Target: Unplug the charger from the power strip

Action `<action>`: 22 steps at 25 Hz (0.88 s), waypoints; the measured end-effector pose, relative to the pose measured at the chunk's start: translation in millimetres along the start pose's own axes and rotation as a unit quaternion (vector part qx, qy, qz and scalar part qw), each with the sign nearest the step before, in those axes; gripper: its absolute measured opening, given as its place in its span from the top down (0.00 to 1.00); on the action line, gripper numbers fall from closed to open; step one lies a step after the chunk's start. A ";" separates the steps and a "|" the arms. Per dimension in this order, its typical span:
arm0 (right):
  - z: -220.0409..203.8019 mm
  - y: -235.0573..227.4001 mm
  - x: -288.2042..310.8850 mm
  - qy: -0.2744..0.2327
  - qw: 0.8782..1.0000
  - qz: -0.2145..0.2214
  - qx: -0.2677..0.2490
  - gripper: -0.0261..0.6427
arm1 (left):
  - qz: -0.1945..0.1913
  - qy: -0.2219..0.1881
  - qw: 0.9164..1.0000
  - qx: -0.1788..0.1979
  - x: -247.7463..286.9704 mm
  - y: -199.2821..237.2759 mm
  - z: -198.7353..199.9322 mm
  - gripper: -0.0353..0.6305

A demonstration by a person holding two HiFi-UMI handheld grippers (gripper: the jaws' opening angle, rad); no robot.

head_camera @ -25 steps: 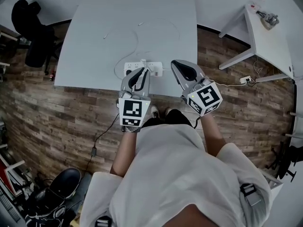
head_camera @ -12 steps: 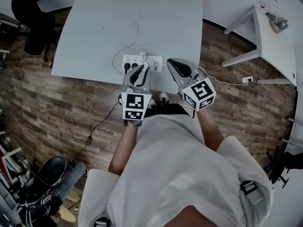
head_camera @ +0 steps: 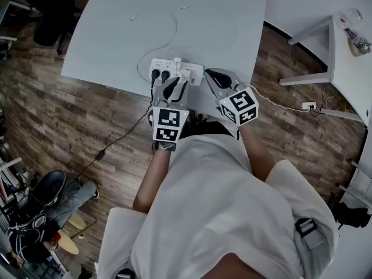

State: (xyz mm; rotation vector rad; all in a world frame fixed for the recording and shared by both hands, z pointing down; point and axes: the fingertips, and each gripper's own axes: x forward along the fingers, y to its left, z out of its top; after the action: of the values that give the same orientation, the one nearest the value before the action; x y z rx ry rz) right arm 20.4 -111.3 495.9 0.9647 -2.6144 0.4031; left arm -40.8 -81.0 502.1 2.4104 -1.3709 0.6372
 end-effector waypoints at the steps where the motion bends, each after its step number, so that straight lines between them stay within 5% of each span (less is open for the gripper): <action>1: -5.9 -2.2 3.7 0.007 1.000 0.005 0.002 0.96 | 0.002 0.005 1.000 -0.003 3.2 0.0 -3.6 0.81; 22: -111.0 -25.9 63.2 0.137 0.988 0.071 0.000 0.96 | 0.042 0.102 0.992 -0.063 60.0 5.0 -73.3 0.71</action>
State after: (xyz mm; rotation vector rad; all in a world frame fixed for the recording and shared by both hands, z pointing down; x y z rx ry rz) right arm 14.6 -125.6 625.3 0.6717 -2.4374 0.5301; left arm -35.2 -93.9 595.9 2.1345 -1.3869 0.7706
